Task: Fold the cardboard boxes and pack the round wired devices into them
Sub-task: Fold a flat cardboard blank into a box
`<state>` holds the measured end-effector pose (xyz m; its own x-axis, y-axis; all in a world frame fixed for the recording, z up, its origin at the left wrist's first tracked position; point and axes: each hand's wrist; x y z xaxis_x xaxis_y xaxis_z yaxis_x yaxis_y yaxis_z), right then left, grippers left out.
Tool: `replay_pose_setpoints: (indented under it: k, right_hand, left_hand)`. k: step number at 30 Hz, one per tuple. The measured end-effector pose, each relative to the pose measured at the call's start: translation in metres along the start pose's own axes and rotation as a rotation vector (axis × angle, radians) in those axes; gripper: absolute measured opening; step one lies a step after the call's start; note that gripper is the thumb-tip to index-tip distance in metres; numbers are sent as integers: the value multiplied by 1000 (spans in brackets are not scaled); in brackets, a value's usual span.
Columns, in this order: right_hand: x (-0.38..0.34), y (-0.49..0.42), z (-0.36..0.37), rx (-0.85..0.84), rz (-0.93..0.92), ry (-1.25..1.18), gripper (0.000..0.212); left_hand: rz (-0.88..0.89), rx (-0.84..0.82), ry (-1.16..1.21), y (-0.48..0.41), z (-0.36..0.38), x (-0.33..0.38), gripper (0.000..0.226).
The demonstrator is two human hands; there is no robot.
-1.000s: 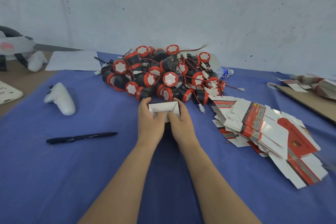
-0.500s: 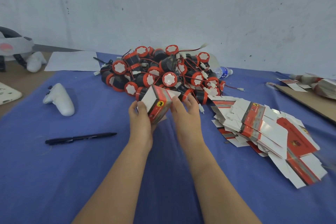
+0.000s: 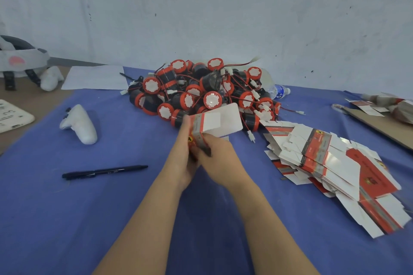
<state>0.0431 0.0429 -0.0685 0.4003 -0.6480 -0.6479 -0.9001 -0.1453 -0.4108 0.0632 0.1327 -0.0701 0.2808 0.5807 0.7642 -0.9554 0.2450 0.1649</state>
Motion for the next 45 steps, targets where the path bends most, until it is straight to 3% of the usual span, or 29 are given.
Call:
replay_pose_setpoints:
  k: [2,4,8,11,13,15,19,21,25,27,29,31,32,34,36,38,40,42,45]
  right_hand:
    - [-1,1,-1,-7,-6,25,21]
    - [-2,2,-1,-7,-29,103,20]
    - [0,2,-5,20,-40,318,17]
    - [-3,3,0,-43,-67,405,17]
    - [-5,3,2,-108,-60,389,15]
    - [-4,3,-1,-70,-19,259,23]
    - [-3,-1,-15,469,58,-96,31]
    - [2,-3,-18,590,170,-235,21]
    - [21,-4,-21,164,511,-545,39]
    - [23,-2,-19,83,480,-642,25]
    - [27,-3,-17,41,376,-395,17]
    - [31,-3,-12,96,364,-141,23]
    - [32,-4,-12,156,410,-174,24]
    - [30,-5,-15,249,515,-487,24]
    - [25,-5,-17,214,542,-753,22]
    - [19,-3,-12,58,530,-751,27]
    - [11,-5,-9,47,516,-656,42]
    - [14,-11,-13,228,532,-758,46]
    - [20,-10,-30,418,486,-1167,57]
  left_hand:
    - [-6,2,17,-1,0,-2,42]
    - [8,71,-32,-3,3,-5,38]
    - [274,320,-494,-5,-1,-5,46]
    - [242,296,-494,-4,-4,-4,57]
    - [226,307,-503,-6,-6,-6,44]
    - [236,334,-500,-8,-8,-6,34]
    - [232,410,-453,-10,-14,-2,14]
    - [228,399,-467,-10,-14,-2,16]
    - [233,319,-503,-7,-7,-3,23]
    - [253,325,-500,-5,-8,-2,21]
    - [299,304,-536,-3,-9,-1,21]
    - [332,242,-563,-2,-6,-2,17]
    - [316,193,-524,0,-3,-2,27]
    - [259,84,-386,-1,0,-2,77]
    - [258,33,-390,-1,4,-4,100]
    - [281,82,-408,1,5,-6,93]
    - [269,183,-320,-1,1,-2,82]
    - [217,223,-245,-6,-5,2,72]
    - [113,187,-235,-6,-6,2,58]
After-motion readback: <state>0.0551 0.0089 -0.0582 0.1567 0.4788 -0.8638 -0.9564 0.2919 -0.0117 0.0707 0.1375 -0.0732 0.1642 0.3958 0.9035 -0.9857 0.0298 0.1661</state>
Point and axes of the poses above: each hand's wrist, its own y-axis away from the middle knuckle, its own z-axis out of the palm, x = y × z, and after that the axes turned 4 degrees about -z, right-handed
